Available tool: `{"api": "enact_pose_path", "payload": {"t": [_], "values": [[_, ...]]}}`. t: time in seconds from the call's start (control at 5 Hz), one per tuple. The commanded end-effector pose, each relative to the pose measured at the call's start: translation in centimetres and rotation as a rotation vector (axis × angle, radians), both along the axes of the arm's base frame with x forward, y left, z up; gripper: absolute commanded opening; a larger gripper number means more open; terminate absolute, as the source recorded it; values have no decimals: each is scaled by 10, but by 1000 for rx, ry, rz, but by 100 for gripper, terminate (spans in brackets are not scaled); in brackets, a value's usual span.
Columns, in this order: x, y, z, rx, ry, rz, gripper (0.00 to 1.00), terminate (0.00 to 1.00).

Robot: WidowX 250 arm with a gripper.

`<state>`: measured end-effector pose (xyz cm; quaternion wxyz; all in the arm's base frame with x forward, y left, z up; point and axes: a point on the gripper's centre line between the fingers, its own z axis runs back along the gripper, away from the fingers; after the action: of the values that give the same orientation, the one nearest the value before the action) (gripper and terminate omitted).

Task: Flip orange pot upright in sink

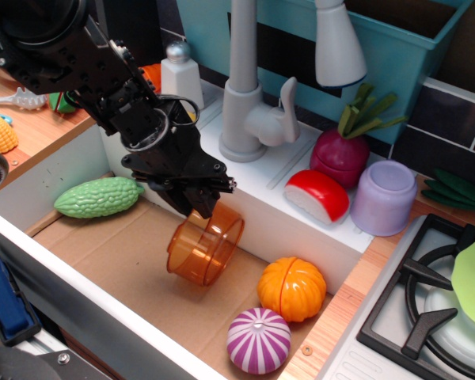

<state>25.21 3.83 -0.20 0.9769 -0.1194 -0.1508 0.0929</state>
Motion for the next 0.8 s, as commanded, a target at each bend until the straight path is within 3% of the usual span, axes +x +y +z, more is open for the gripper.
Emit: {"api": "enact_pose_path", "payload": {"t": [0.0,0.4,0.6], "values": [[-3,-13,6,18,60,-59,0,0],[-3,-1,44,121,147,-83,0,0],[-11,3,35,261,170,-142,0,0]]}}
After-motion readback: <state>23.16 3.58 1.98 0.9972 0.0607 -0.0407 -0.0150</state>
